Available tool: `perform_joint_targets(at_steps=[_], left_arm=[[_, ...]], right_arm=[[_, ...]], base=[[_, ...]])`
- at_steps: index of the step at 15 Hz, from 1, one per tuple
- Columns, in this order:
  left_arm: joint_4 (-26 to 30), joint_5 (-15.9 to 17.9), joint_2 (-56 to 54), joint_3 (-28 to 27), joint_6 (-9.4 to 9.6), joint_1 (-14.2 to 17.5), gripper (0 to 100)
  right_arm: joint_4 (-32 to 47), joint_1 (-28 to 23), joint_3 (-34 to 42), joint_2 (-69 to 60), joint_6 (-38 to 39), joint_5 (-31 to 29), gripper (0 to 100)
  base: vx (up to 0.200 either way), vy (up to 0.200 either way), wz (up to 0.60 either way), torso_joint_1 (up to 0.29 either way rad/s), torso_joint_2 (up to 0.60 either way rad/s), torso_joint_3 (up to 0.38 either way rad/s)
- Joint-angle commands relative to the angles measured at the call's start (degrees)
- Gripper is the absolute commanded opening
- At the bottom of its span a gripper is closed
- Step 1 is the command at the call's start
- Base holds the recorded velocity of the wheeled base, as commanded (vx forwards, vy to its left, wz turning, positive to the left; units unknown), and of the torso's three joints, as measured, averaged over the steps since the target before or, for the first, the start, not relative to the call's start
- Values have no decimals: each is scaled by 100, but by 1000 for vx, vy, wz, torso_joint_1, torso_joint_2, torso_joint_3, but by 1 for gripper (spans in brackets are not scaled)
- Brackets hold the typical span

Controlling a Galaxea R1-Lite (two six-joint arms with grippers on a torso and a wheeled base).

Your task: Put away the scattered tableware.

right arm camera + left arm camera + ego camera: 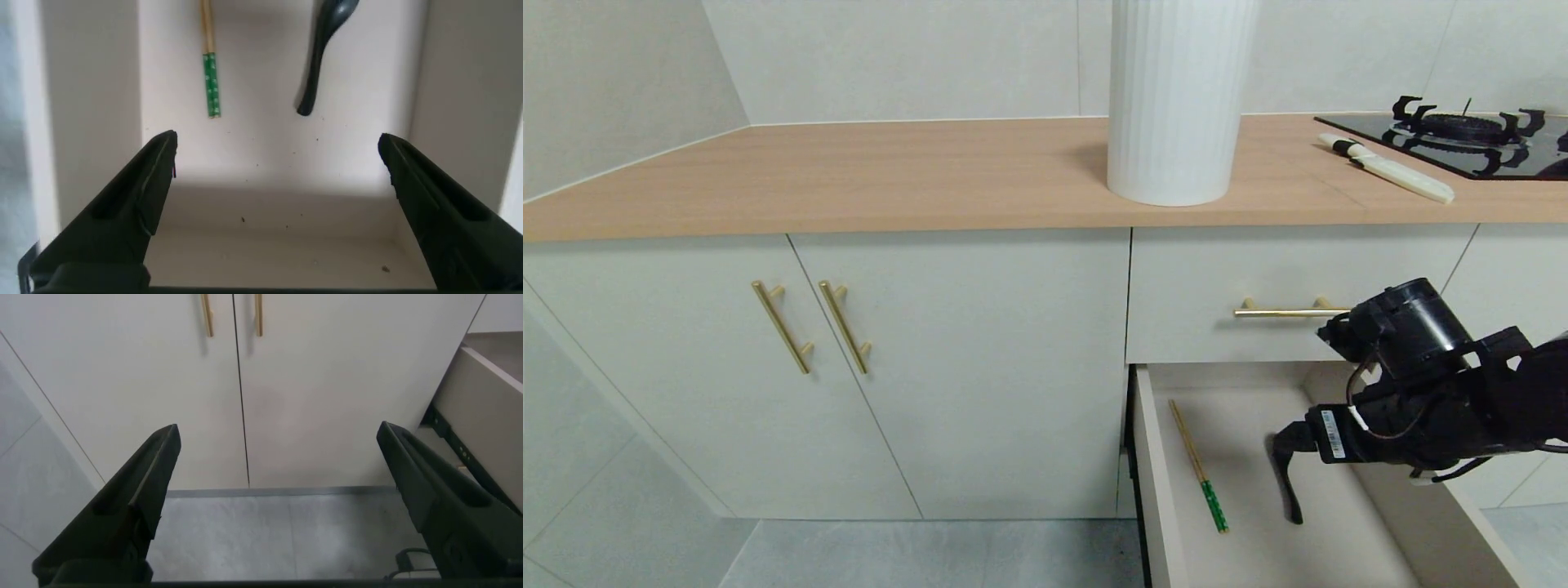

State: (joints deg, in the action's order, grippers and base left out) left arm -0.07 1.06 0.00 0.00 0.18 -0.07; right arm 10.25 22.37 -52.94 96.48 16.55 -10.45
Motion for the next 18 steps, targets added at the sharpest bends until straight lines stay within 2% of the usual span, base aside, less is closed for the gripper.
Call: perform_joint_targets(at_steps=[1, 3, 7, 9, 14, 18], left_arm=[[-1, -1, 0, 0, -1, -1, 100], [-1, -1, 0, 0, 8, -1, 100], [-1, -1, 0, 0, 8, -1, 100], [-1, -1, 0, 0, -1, -1, 100], [-1, -1, 0, 0, -9, 7, 100], [-1, -1, 0, 0, -9, -1, 100]], right_arm=[[82, 31, 3, -191, -38, -10, 100], [355, 31, 56, -419, -372, -1, 100], [987, 294, 39, -665, -443, -1, 100], [1137, 347, 56, -700, -574, -10, 100], [2183, 1015, 179, -718, -988, 122, 100], [2446, 1182, 478, -595, -1515, 139, 100]], base=[[0, 0, 0, 0, 0, 0], [-200, 0, 0, 2, 0, 0], [-200, 0, 0, 2, 6, 2], [0, 0, 0, 0, 0, 0], [0, 0, 0, 0, 0, 0], [0, 0, 0, 0, 0, 0]])
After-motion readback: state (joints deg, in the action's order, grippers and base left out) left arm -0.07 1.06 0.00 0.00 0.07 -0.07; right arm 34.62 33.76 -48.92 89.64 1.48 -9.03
